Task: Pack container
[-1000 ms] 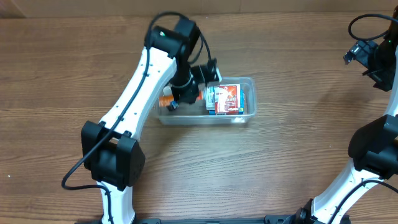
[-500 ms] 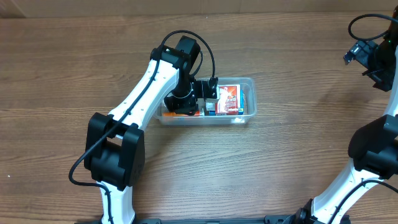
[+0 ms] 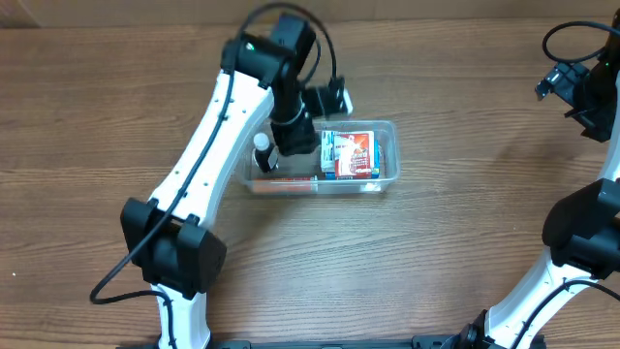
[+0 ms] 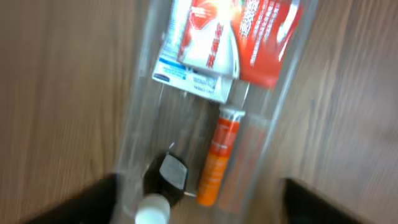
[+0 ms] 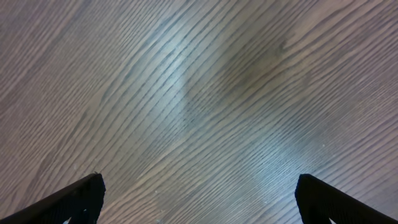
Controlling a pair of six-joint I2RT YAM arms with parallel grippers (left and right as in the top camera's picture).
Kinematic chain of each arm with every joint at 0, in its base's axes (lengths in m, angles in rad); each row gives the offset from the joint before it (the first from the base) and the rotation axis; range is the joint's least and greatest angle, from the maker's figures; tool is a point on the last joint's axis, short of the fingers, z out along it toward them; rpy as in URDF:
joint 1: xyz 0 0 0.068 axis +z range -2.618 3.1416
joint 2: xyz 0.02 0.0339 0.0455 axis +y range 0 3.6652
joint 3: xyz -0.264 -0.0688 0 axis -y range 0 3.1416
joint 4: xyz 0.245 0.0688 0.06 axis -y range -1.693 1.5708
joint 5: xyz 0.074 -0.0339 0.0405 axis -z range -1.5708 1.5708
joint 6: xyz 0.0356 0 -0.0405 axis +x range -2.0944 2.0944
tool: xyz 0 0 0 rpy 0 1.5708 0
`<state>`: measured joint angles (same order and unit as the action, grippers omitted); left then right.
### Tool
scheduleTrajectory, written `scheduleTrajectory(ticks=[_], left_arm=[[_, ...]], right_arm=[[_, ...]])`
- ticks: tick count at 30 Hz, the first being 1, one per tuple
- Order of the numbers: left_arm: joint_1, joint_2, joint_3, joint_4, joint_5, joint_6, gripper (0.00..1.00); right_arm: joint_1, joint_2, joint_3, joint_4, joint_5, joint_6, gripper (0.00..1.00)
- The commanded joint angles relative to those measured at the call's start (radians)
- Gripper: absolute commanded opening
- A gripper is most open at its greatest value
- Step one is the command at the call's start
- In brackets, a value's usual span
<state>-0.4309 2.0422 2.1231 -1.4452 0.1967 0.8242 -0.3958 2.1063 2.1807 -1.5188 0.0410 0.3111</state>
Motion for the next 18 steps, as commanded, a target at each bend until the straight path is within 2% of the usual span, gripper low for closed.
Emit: scheduleTrajectory(ticks=[1,4,7,11,13,16,18], left_arm=[[-0.009,-0.06,0.18,-0.077,0.033,-0.303,1.0],[-0.009,-0.14,0.238,-0.074,0.034,-0.456,1.0],[-0.009,-0.221,0.243,-0.078,0.033,-0.679,1.0],[-0.008,-0.242,0.243,-0.172,0.05,-0.718,1.0],[0.013,-0.252,0.243,-0.239,0.049,-0.793,1.0],[0.019,-0.28,0.243,-0.244,0.048,-0.813,1.0],[0.019,-0.325,0.241,-0.225,-0.022,-0.804,1.0]], right_arm=[[0.001,-0.034,0.026,0.003,0.007,0.004,0.99],[0.001,-0.034,0.026,0.003,0.007,0.004,1.0],[0.001,-0.034,0.026,0.003,0.007,0.004,1.0],[0.001,-0.034,0.026,0.003,0.007,0.003,1.0],[0.001,-0.034,0.026,0.003,0.007,0.004,1.0],[0.001,-0.034,0.026,0.003,0.007,0.004,1.0],[0.001,-0.034,0.026,0.003,0.007,0.004,1.0]])
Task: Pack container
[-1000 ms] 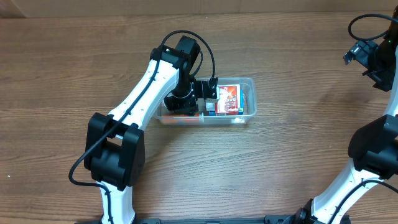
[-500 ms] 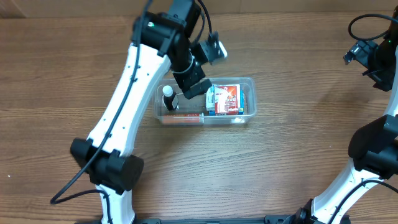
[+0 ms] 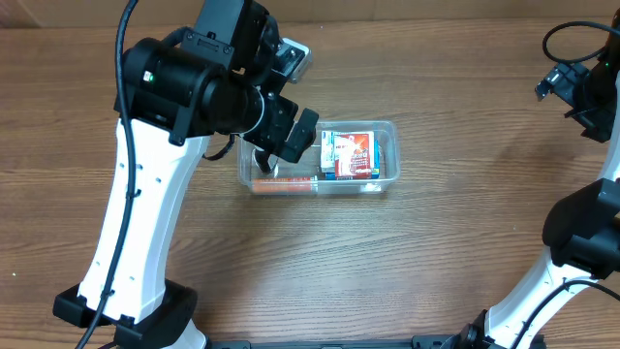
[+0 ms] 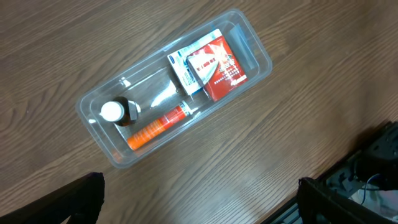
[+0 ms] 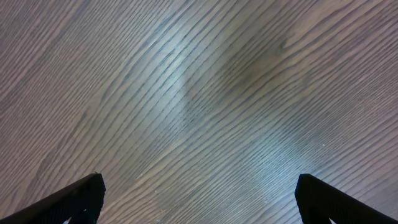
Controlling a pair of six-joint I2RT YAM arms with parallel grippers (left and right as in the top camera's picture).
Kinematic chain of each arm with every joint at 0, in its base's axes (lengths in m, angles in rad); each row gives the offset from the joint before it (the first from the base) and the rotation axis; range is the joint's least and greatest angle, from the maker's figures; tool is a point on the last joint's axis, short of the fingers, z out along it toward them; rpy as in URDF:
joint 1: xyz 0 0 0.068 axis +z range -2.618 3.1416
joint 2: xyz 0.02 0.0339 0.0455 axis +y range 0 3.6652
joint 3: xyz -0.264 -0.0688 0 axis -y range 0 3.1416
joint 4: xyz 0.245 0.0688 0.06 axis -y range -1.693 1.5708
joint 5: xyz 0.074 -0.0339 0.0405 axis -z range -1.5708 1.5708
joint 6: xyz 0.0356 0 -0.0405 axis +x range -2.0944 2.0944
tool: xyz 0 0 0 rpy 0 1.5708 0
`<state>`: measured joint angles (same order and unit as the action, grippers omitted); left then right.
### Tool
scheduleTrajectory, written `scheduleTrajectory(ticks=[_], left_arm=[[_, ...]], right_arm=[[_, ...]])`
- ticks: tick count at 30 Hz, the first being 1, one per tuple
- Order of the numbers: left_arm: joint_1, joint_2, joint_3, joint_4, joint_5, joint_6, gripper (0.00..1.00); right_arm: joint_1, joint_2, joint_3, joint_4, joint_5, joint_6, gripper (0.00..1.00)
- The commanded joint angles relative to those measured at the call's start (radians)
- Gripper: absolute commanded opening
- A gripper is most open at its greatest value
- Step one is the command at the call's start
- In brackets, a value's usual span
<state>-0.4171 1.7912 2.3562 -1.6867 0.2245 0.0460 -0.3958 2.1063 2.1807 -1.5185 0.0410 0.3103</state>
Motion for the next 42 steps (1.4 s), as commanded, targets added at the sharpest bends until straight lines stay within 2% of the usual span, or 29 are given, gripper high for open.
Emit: scheduleTrajectory(ticks=[1,3,5,10,13,14,20,24,26,30,33,37,42], left_arm=[[0.005,-0.098,0.006,0.053,-0.076,0.0,1.0],[0.006,-0.16,-0.038,0.157,-0.079,0.072,1.0],[0.023,-0.229,-0.127,0.277,-0.074,0.08,1.0],[0.155,-0.535,-0.748,0.897,0.096,0.076,1.0],[0.214,-0.707,-1.108,1.222,0.117,0.077,1.0],[0.24,-0.797,-1.28,1.345,0.117,0.075,1.0],[0.32,-1.123,-1.808,1.715,0.109,0.073,1.0],[0.375,-1.406,-2.086,1.772,0.088,0.057,1.0],[0.414,-1.519,-2.158,1.77,0.04,-0.029,1.0],[0.459,-1.693,-2.266,1.77,0.037,-0.033,1.0],[0.477,-1.759,-2.343,1.769,0.034,-0.024,1.0],[0.485,-1.789,-2.351,1.639,0.003,-0.024,1.0],[0.485,-1.787,-2.351,1.632,0.001,-0.024,1.0]], right_arm=[[0.001,-0.034,0.026,0.003,0.007,0.005,1.0],[0.001,-0.034,0.026,0.003,0.007,0.005,1.0],[0.001,-0.034,0.026,0.003,0.007,0.005,1.0],[0.001,-0.034,0.026,0.003,0.007,0.004,1.0],[0.001,-0.034,0.026,0.003,0.007,0.005,1.0],[0.001,-0.034,0.026,0.003,0.007,0.005,1.0],[0.001,-0.034,0.026,0.003,0.007,0.005,1.0],[0.001,-0.034,0.026,0.003,0.007,0.005,1.0],[0.001,-0.034,0.026,0.003,0.007,0.005,1.0],[0.001,-0.034,0.026,0.003,0.007,0.005,1.0],[0.001,-0.034,0.026,0.003,0.007,0.005,1.0],[0.001,-0.034,0.026,0.003,0.007,0.005,1.0],[0.001,-0.034,0.026,0.003,0.007,0.005,1.0]])
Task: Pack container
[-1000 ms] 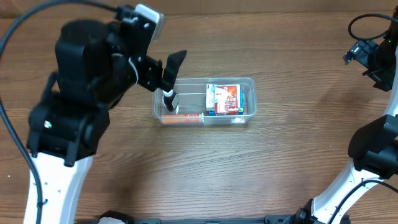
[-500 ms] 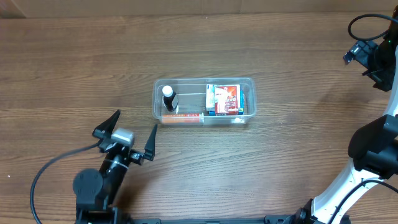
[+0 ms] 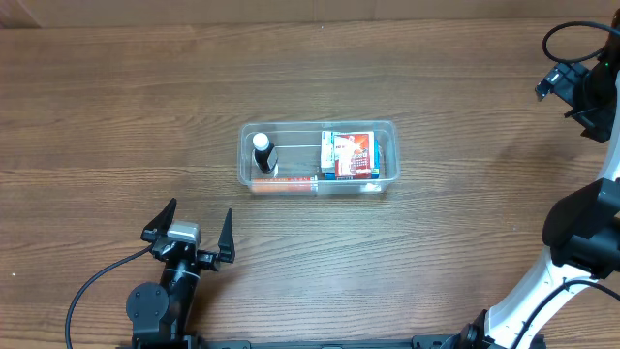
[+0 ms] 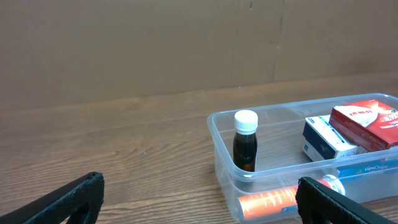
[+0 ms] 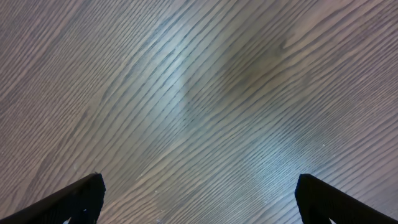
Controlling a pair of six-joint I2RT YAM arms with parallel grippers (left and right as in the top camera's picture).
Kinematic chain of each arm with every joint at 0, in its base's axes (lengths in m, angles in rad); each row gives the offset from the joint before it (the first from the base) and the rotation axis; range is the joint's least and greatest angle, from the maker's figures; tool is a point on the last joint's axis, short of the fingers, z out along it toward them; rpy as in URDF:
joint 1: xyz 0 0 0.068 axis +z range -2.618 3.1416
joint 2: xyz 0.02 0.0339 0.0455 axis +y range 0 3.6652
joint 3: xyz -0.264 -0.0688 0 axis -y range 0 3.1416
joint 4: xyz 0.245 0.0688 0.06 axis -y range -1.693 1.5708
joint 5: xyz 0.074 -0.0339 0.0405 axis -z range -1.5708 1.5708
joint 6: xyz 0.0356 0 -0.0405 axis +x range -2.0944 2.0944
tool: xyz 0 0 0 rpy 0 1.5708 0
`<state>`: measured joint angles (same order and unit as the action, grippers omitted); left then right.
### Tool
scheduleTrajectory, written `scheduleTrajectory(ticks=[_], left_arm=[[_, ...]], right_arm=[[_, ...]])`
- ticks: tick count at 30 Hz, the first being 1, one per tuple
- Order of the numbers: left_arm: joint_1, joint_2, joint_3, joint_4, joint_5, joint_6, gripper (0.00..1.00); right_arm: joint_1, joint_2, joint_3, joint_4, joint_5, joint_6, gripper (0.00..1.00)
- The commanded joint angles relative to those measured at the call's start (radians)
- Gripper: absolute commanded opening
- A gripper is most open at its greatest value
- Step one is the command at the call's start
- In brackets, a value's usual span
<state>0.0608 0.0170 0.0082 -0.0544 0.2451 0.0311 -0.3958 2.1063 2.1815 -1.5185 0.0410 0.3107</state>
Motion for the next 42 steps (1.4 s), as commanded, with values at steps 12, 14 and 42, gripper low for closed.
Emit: scheduleTrajectory(ticks=[12,14,42], left_arm=[[0.007,-0.013,-0.003,0.0,-0.019,-0.009,1.0],[0.007,-0.013,-0.003,0.0,-0.019,-0.009,1.0],[0.007,-0.013,-0.003,0.0,-0.019,-0.009,1.0]], right_arm=[[0.001,-0.034,0.025,0.003,0.007,0.004,1.0],[0.003,-0.034,0.025,0.003,0.007,0.004,1.0],[0.369,-1.848,-1.891,1.485,-0.29,-0.286,1.0]])
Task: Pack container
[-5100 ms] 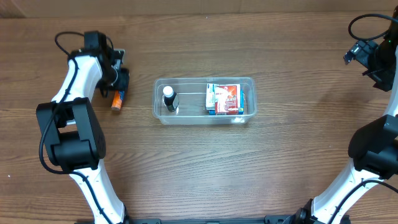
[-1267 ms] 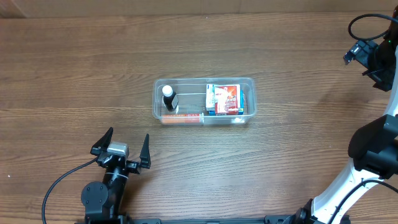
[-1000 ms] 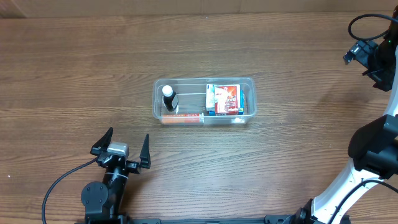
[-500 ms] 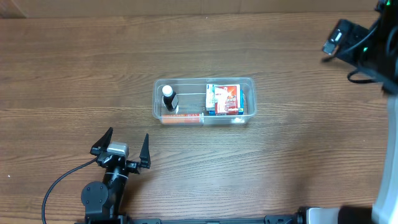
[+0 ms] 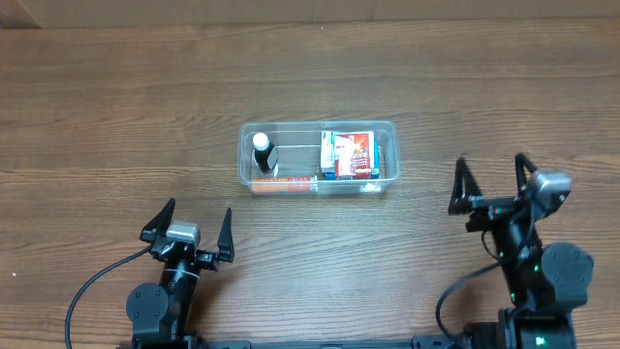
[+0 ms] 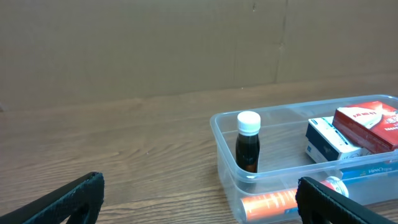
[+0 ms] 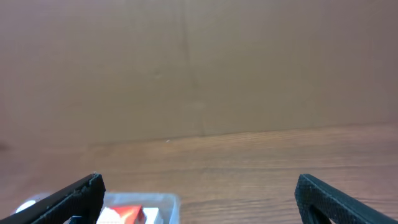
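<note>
The clear plastic container sits mid-table, and its near wall shows in the left wrist view. Inside stand a dark bottle with a white cap, an orange tube, a red box and a white-blue box. My left gripper rests open and empty at the front left, facing the container. At the front right my right gripper is open too, with nothing between its fingers.
The wooden table surrounds the container on all sides. A brown cardboard wall backs the table's far edge. Both arms are folded low at the front edge.
My right arm was raised at the far right edge, its camera looking down on bare wood. It now sits folded at the front right, facing the container. Left arm and contents are unchanged.
My left gripper was low over the container's left end, by the bottle. Then it was open high above the container. Then the left arm was folded at the front left. Now the right arm is folded too; the packed items have kept their places.
</note>
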Controlling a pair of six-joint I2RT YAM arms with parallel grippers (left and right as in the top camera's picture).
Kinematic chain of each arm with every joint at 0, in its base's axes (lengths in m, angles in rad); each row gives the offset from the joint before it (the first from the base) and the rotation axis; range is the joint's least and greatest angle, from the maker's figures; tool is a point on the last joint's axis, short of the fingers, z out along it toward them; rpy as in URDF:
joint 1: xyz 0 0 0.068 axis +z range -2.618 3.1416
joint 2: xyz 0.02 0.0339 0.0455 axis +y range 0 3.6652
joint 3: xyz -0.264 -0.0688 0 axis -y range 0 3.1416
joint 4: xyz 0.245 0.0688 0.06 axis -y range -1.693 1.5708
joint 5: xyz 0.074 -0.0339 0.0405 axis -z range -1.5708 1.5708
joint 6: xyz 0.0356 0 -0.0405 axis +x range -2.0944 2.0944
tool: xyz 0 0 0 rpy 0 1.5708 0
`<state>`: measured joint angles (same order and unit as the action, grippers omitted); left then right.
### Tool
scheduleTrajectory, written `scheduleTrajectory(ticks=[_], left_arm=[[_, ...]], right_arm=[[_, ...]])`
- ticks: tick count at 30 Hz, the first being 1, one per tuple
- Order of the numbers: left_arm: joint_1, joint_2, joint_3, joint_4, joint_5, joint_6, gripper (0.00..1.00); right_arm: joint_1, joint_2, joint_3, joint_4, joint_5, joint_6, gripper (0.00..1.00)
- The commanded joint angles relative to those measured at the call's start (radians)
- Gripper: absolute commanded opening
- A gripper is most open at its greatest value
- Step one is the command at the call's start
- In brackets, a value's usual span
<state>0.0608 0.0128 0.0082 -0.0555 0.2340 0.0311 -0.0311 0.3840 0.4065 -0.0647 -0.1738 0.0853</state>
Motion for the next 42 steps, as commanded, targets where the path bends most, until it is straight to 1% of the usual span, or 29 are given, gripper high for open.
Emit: scheduleTrajectory(ticks=[1,6,12,18,42], left_arm=[[0.007,-0.008,-0.003,0.001,-0.008,-0.009,1.0],[0.007,-0.008,-0.003,0.001,-0.008,-0.009,1.0],[0.007,-0.008,-0.003,0.001,-0.008,-0.009,1.0],[0.007,-0.008,-0.003,0.0,-0.008,-0.009,1.0],[0.007,-0.008,-0.003,0.001,-0.008,-0.009,1.0]], right_arm=[[0.004,-0.156,-0.152,0.047,-0.075,-0.06,1.0],[0.004,-0.282,-0.318,0.193,-0.071,-0.06,1.0],[0.004,-0.367,-0.396,0.183,-0.076,-0.06,1.0],[0.01,-0.381,-0.399,-0.001,-0.082,-0.048,1.0],[0.01,-0.381,-0.399,0.005,-0.097,-0.048,1.0]])
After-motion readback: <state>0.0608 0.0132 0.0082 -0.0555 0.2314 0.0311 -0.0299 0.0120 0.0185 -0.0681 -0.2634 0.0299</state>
